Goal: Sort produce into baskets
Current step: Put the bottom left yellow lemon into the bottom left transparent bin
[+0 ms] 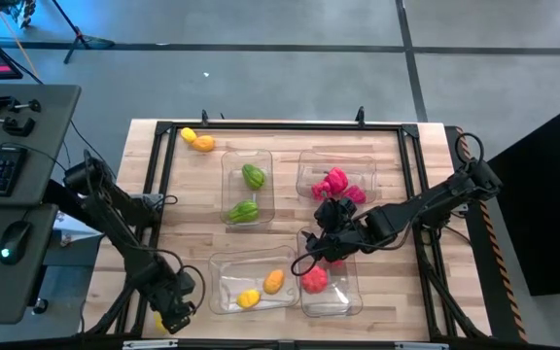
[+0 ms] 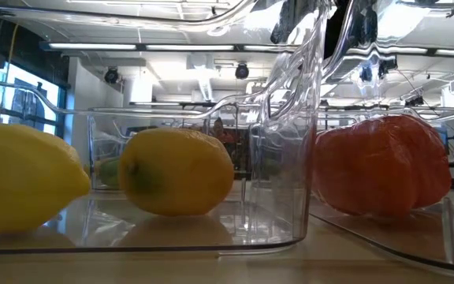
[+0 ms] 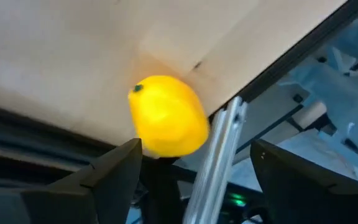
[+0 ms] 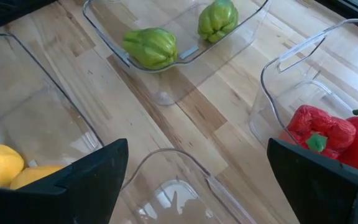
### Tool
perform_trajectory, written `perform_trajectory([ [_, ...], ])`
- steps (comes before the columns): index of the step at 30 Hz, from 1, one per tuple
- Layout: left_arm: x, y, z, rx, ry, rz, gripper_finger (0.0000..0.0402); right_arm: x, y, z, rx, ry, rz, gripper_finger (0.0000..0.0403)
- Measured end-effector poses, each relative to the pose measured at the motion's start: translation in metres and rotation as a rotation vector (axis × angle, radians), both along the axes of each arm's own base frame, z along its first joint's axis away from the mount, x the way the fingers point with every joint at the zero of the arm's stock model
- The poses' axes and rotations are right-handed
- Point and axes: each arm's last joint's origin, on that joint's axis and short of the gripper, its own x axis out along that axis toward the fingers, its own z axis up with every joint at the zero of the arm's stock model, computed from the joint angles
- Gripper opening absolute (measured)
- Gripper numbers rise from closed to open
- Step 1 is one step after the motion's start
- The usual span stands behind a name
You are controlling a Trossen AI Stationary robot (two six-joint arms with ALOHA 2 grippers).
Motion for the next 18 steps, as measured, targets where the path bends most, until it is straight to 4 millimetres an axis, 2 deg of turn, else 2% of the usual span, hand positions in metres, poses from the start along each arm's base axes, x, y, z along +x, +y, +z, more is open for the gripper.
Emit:
perform_trajectory([
  [6, 0.007, 0.001, -0.012, 0.04, 0.053, 0.043, 0.029, 0.0, 0.0, 0.0, -0.01, 0.008, 0.014, 0.0376],
  [18, 0.0, -0.012, -0.029, 0.094, 0.153, 0.154, 0.029, -0.002, -0.001, -0.001, -0.021, 0.038, 0.016, 0.0376],
])
